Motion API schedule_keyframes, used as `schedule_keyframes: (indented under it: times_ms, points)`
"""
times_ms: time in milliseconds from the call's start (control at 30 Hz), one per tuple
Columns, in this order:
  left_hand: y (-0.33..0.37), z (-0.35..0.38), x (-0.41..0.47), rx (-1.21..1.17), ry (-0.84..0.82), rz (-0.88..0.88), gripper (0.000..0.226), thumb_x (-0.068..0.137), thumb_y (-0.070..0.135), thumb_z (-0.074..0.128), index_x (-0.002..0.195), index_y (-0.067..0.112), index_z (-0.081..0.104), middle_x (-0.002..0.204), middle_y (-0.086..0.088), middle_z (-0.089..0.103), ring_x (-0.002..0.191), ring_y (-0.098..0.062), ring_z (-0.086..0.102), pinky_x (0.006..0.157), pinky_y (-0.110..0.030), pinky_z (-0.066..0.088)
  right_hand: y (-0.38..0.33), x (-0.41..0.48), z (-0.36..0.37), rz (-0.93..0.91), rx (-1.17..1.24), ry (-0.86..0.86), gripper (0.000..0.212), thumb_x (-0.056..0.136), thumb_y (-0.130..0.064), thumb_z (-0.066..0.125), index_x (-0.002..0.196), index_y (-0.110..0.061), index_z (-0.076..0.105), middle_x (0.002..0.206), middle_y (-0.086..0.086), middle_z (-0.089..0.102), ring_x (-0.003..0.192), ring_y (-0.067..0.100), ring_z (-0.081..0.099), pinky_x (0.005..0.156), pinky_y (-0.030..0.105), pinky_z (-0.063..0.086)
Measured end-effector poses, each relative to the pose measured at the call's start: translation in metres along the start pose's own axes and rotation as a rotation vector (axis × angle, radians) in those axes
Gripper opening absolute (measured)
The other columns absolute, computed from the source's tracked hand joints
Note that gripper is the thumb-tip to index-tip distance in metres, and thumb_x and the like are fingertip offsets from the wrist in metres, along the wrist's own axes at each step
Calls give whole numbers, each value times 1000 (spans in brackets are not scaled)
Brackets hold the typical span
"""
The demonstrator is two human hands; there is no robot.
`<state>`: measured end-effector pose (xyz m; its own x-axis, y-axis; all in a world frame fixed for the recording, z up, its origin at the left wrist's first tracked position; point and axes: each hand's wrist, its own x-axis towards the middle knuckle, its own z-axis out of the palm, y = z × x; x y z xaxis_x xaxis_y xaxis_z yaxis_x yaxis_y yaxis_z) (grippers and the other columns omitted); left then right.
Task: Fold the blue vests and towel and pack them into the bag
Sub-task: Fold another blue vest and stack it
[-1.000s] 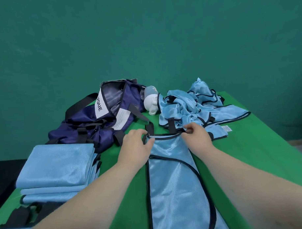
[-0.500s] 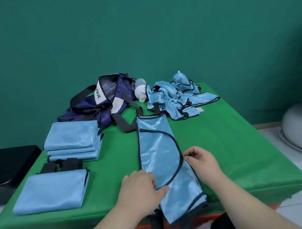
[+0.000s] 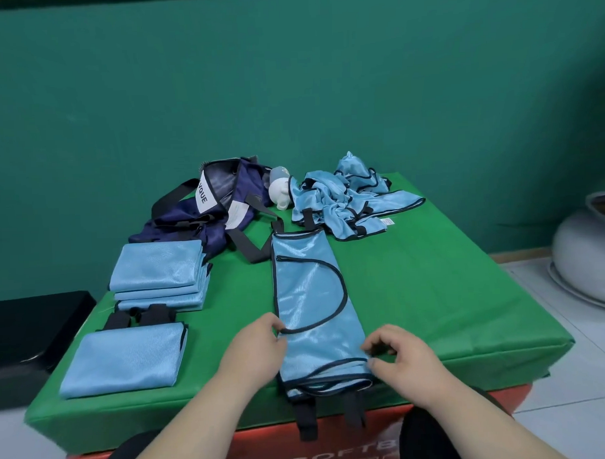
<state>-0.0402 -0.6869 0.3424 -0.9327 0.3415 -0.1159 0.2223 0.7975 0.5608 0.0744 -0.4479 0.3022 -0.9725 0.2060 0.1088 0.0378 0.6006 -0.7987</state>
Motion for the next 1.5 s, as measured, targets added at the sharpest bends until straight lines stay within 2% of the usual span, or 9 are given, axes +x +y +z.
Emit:
schedule_keyframes:
  times_ms: [100, 233, 400, 600, 800, 1000, 1200, 1333, 1500]
  points:
    - [-6, 6, -1, 35, 30, 36, 25, 95, 34, 56, 120, 30, 54, 81, 10, 63, 75, -13, 59, 63, -30, 45, -5, -7, 0, -79, -103, -67, 24, 73, -22, 74, 86, -39, 62, 91, -17, 62, 98, 0, 55, 82, 9, 38]
    - [-6, 15, -16, 103, 229, 224, 30, 96, 37, 58, 124, 27, 58, 110, 9, 50, 108, -14, 47, 93, -32, 43, -5, -14, 2, -130, -192, -123, 24, 71, -34, 70, 93, -39, 61, 94, -20, 57, 99, 0, 52, 88, 15, 40]
    - [-10, 22, -28, 278, 16, 524, 23, 100, 43, 47, 102, 32, 67, 100, 18, 51, 101, -7, 45, 93, -27, 37, -3, -15, 4, -177, -288, -132, 24, 75, -35, 70, 98, -33, 66, 93, -20, 54, 95, 0, 49, 86, 14, 38]
    - [-29, 25, -34, 319, -72, 578, 49, 88, 63, 34, 114, 38, 66, 118, 19, 53, 112, -7, 48, 104, -23, 29, 0, -15, 5, -237, -404, -97, 7, 82, -23, 68, 85, -29, 67, 84, -20, 49, 87, 5, 50, 78, 24, 44]
    - [-47, 30, -37, 342, -68, 669, 40, 90, 41, 64, 130, 40, 57, 144, 13, 45, 140, -10, 36, 121, -30, 10, 0, -18, 5, -272, -494, -118, 3, 81, -25, 66, 83, -27, 66, 84, -17, 52, 87, 10, 51, 75, 33, 49]
    - [-57, 33, -31, 424, -13, 771, 57, 71, 23, 83, 118, 40, 56, 130, 13, 56, 126, -14, 51, 110, -33, 37, 6, -20, 2, -304, -497, -148, 13, 78, -32, 64, 91, -31, 64, 91, -15, 55, 91, 9, 50, 79, 33, 49]
    - [-64, 41, -26, 437, 49, 844, 65, 64, 4, 79, 116, 34, 56, 129, 5, 59, 124, -19, 54, 103, -33, 44, 12, -18, -1, -340, -516, -161, 17, 77, -29, 67, 93, -32, 63, 93, -16, 54, 91, 6, 48, 79, 29, 46]
    - [-65, 43, -19, 387, 94, 872, 55, 63, 12, 82, 110, 31, 61, 120, 6, 64, 116, -19, 60, 100, -31, 37, 14, -17, 1, -358, -539, -169, 23, 77, -29, 69, 97, -34, 60, 94, -16, 53, 92, 8, 48, 80, 29, 46]
    - [-64, 42, -18, 240, 158, 821, 35, 81, 26, 63, 115, 31, 64, 116, 16, 69, 114, -7, 60, 104, -23, 32, 13, -15, 4, -364, -555, -153, 34, 76, -31, 71, 107, -35, 57, 99, -17, 50, 96, 10, 47, 83, 27, 42]
